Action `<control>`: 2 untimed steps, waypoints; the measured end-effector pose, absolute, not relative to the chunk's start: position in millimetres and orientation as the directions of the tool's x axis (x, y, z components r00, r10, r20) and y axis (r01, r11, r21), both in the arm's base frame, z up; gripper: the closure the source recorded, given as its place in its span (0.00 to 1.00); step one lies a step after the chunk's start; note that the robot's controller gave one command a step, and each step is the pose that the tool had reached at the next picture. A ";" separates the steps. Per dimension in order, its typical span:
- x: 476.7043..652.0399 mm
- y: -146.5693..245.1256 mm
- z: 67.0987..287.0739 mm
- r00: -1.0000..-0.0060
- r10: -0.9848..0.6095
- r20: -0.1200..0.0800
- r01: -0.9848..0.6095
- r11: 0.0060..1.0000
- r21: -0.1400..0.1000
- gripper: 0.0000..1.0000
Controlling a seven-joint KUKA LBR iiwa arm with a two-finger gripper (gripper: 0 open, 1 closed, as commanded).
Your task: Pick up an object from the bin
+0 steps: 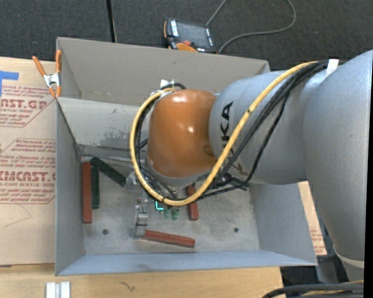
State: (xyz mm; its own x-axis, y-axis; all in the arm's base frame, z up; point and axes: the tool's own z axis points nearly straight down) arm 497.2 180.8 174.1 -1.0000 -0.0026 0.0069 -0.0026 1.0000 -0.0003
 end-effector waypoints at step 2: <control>488.6 113.2 69.9 -0.982 -0.190 -0.008 -0.190 0.982 0.001 0.00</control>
Offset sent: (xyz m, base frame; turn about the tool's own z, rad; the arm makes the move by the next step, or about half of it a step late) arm -0.0134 -0.0436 -0.0811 -0.1831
